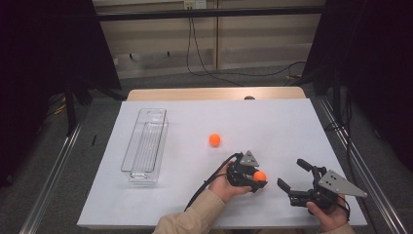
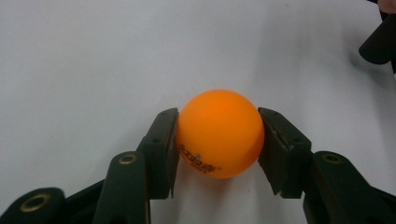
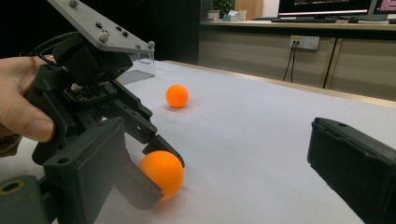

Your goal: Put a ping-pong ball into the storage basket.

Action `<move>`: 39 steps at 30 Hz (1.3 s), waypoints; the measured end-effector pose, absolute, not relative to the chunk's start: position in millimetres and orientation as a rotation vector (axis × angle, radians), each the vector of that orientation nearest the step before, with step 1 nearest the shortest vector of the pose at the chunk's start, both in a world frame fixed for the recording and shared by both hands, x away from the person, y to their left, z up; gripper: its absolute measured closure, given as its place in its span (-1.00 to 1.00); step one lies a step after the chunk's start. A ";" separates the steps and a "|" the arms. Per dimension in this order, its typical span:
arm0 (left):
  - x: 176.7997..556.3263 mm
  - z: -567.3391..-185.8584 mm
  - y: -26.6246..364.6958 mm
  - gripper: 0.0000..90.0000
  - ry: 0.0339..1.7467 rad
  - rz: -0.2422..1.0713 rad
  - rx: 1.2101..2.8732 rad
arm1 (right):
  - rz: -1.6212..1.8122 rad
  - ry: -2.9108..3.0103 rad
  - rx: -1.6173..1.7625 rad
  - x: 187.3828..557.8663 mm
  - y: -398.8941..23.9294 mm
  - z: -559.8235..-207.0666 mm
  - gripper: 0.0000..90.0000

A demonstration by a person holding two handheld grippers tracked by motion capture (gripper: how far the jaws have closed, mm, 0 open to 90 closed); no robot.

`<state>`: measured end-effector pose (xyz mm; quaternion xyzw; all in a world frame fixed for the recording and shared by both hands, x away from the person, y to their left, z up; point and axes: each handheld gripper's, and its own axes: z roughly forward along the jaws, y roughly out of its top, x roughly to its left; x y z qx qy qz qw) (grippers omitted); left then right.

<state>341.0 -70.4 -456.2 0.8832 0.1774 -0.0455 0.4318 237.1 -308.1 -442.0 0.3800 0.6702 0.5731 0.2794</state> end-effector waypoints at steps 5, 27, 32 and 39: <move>344.2 -453.1 -60.5 0.13 0.469 -0.133 2.192 | 1.540 1.796 1.016 236.7 -307.5 -441.7 -0.91; 351.9 -444.9 -36.8 0.13 0.541 -0.148 2.145 | 1.547 1.795 1.021 236.8 -307.5 -441.5 -0.91; 353.9 -443.3 -32.3 0.13 0.548 -0.145 2.144 | 1.544 1.799 1.021 237.1 -307.8 -441.8 -0.91; 355.2 -441.5 -28.8 0.13 0.560 -0.156 2.126 | 1.545 1.801 1.018 237.2 -307.6 -441.9 -0.91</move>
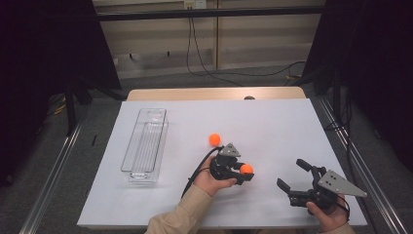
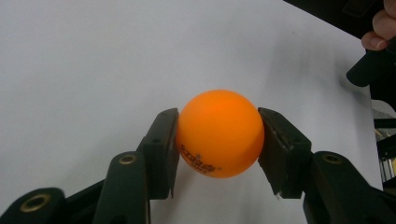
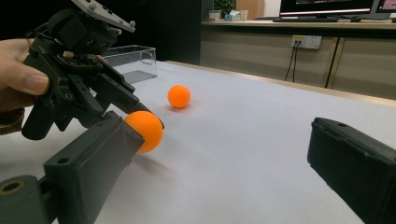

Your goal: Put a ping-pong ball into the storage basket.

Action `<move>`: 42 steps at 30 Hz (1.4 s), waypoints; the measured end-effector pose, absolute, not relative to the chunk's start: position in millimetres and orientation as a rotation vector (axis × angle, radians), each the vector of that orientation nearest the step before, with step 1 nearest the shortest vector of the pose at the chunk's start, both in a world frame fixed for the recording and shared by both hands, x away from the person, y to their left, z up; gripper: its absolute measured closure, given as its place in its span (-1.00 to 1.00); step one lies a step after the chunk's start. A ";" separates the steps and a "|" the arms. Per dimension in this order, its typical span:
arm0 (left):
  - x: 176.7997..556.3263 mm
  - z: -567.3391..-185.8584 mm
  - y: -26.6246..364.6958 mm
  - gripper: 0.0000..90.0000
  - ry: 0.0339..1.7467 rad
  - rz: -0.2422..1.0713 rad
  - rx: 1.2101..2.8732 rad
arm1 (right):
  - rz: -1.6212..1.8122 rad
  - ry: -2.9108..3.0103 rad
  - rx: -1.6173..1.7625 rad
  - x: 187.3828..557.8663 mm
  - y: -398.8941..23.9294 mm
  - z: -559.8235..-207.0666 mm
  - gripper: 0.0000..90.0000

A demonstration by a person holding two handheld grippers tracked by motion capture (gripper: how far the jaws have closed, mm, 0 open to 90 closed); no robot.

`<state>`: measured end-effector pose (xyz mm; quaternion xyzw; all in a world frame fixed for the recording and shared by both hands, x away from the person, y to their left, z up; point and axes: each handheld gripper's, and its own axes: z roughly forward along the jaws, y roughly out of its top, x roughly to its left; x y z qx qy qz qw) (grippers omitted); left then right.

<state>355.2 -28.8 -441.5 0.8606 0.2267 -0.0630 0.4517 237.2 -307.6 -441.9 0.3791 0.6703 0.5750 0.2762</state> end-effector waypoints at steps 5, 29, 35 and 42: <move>357.1 -440.3 -24.9 0.13 0.577 -0.152 2.123 | 1.543 1.799 1.022 237.2 -307.7 -441.9 -0.91; 365.4 -428.0 -7.3 0.13 0.625 -0.112 2.092 | 1.543 1.799 1.019 237.3 -307.9 -441.5 -0.91; 367.4 -425.6 -3.3 0.13 0.633 -0.105 2.092 | 1.545 1.799 1.020 237.2 -307.5 -441.4 -0.91; 369.8 -423.7 1.9 0.13 0.652 -0.098 2.077 | 1.545 1.800 1.017 237.3 -307.2 -441.4 -0.91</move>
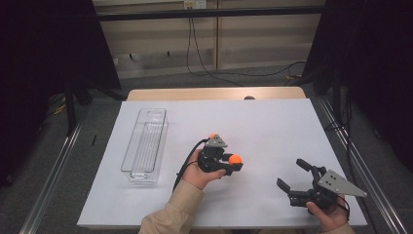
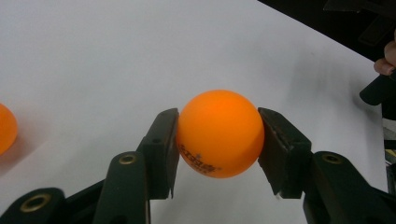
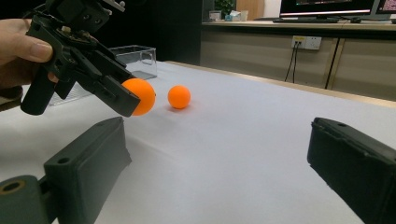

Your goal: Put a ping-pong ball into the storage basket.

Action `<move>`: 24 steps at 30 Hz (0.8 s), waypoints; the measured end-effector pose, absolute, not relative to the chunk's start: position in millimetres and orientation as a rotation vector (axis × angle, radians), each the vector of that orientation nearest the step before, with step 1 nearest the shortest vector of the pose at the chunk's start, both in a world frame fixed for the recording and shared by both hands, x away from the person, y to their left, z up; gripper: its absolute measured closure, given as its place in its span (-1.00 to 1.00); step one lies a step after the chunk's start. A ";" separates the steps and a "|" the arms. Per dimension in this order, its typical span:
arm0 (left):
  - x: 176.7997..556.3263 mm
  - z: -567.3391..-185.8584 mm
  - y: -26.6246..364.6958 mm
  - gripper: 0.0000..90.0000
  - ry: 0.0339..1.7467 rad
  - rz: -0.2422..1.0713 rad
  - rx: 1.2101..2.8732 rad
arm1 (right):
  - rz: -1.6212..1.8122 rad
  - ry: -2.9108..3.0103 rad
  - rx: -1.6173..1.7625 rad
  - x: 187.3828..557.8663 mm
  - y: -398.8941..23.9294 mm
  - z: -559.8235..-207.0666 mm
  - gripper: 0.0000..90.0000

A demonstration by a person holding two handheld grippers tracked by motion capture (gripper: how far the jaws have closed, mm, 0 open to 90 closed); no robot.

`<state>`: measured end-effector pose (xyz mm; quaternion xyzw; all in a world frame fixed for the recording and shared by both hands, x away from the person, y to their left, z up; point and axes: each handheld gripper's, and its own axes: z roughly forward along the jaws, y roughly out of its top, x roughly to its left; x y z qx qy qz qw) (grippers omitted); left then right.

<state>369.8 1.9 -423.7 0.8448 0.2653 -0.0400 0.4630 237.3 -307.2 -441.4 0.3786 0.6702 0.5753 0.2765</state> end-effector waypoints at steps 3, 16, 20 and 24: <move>370.7 -422.4 3.6 0.13 0.656 -0.096 2.080 | 1.542 1.799 1.017 237.2 -307.4 -441.3 -0.91; 374.5 -419.1 12.0 0.13 0.673 -0.081 2.082 | 1.545 1.797 1.018 237.2 -307.2 -441.2 -0.91; 374.8 -419.0 12.5 0.13 0.672 -0.079 2.085 | 1.545 1.798 1.017 237.1 -307.1 -441.2 -0.91; 375.6 -418.4 14.6 0.13 0.683 -0.079 2.080 | 1.545 1.797 1.019 237.0 -307.2 -441.1 -0.91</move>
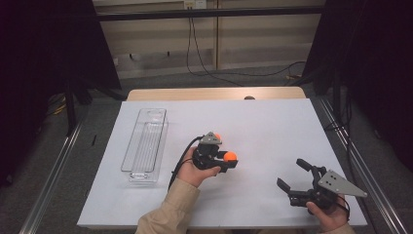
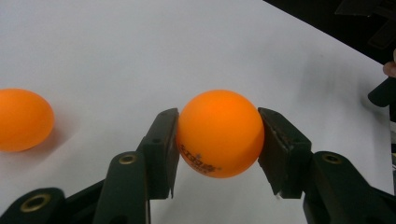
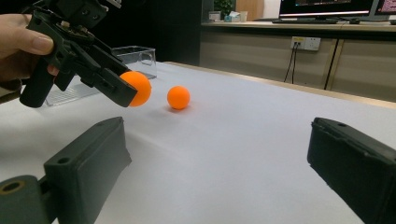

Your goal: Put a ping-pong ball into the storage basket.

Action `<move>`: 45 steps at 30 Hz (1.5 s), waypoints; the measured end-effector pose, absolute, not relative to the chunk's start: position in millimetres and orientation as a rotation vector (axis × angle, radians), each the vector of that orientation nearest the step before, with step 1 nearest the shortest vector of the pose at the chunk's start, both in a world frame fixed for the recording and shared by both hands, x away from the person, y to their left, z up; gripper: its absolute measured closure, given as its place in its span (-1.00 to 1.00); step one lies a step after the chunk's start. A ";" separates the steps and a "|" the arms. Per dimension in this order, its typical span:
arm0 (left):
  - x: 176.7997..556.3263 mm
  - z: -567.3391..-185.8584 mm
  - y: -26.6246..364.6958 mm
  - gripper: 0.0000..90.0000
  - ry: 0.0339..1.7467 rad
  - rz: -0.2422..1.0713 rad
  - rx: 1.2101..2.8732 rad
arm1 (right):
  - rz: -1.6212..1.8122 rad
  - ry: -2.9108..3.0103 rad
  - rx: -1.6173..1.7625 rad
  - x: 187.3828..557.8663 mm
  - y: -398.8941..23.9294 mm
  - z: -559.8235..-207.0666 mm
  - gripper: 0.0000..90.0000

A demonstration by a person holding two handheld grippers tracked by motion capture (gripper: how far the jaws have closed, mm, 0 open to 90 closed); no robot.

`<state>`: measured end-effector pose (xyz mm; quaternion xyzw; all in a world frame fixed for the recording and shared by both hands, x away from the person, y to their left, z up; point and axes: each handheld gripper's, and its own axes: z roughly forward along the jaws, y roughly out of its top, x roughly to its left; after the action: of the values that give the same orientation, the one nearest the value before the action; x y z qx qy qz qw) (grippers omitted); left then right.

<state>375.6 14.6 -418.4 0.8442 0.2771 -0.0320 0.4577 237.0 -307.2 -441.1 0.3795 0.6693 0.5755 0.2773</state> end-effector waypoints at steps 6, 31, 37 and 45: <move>376.7 -418.0 16.9 0.13 0.691 -0.073 2.082 | 1.545 1.799 1.016 237.1 -307.0 -441.2 -0.91; 378.3 -414.2 25.5 0.13 0.711 -0.060 2.078 | 1.539 1.790 1.014 239.0 -307.4 -441.5 -0.91; 379.0 -412.6 28.2 0.13 0.715 -0.063 2.081 | 1.539 1.787 1.019 239.1 -307.6 -441.7 -0.91; 380.0 -411.0 31.6 0.13 0.720 -0.053 2.078 | 1.536 1.786 1.025 239.7 -307.8 -441.9 -0.93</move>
<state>380.0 31.6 -411.0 0.8417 0.2919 -0.0215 0.4538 239.7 -307.8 -441.9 0.3828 0.6668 0.5736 0.2825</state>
